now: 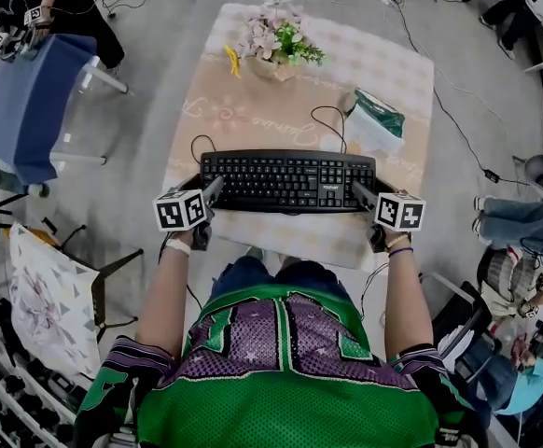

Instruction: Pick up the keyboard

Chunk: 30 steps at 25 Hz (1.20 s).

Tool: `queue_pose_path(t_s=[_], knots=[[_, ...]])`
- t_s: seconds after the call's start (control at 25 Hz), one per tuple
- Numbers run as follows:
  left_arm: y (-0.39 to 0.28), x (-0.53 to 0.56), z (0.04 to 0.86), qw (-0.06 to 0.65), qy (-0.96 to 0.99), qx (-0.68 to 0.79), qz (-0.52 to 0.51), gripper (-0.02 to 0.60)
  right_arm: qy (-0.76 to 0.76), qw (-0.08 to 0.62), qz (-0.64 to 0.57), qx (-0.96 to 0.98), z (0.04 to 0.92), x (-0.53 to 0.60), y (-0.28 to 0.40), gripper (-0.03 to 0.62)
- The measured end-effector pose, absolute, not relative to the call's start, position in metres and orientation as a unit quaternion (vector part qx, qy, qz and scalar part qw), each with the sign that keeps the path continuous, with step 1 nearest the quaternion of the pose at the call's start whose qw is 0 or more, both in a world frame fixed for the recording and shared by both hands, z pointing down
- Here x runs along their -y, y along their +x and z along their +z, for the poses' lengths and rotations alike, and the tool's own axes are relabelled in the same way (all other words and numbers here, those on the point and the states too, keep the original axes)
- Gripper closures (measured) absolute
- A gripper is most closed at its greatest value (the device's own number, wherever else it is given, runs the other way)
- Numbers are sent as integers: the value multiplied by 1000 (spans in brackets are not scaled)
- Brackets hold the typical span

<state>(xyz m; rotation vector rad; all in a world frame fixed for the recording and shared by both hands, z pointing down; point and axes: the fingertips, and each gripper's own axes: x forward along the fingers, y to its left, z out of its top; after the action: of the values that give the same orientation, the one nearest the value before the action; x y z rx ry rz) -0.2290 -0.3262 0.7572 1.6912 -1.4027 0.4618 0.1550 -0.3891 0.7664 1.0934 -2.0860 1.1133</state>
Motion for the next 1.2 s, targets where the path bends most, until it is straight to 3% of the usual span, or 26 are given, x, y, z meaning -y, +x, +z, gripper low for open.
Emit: queue_pose_path(t_s=[0.64, 1.2], knots=[[-230, 342, 729, 380, 706, 564, 198, 331, 450, 235, 397, 765, 748, 379, 155, 333], [-234, 357, 635, 310, 755, 560, 145, 331, 495, 174, 317, 790, 644, 376, 153, 333]])
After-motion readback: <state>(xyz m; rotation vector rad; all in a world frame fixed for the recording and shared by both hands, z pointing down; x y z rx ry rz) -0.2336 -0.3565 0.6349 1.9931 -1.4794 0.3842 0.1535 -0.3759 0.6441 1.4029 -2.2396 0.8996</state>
